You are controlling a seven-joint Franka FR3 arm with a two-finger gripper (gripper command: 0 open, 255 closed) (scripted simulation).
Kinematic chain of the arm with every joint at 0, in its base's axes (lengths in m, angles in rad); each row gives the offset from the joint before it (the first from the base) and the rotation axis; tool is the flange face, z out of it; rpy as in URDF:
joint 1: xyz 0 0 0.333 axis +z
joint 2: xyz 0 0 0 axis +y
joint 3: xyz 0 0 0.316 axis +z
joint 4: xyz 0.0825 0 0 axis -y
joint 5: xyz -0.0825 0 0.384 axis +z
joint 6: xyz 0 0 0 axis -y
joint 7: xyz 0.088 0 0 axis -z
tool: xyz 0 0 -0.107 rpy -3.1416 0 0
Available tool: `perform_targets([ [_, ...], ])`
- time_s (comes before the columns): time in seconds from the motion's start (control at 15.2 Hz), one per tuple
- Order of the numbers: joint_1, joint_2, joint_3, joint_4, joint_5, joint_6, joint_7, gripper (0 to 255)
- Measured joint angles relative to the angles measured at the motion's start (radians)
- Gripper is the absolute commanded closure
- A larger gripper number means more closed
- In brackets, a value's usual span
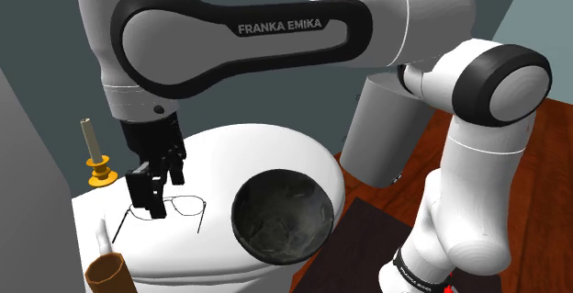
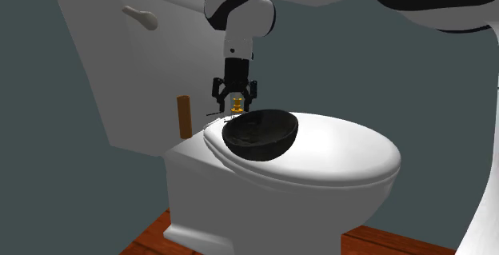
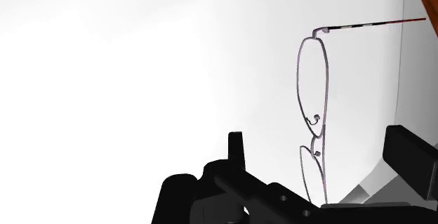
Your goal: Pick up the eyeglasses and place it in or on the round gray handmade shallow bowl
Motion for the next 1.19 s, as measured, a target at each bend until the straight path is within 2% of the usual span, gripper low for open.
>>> perform_targets([
  [0.07,0.005,0.038,0.000,0.064,-0.004,-0.027,0.003,0],
  [0.2,0.008,0.058,0.001,0.082,-0.004,-0.024,0.005,0],
  [0.59,0.008,0.051,0.002,0.002,0.002,0.050,0.004,0],
  [0.99,0.009,0.053,0.003,-0.006,0.001,0.060,0.004,0],
  [1.06,0.009,0.053,0.003,-0.006,0.001,0.060,0.004,255],
  [1.19,0.006,0.050,0.000,-0.004,-0.003,0.060,0.003,255],
])
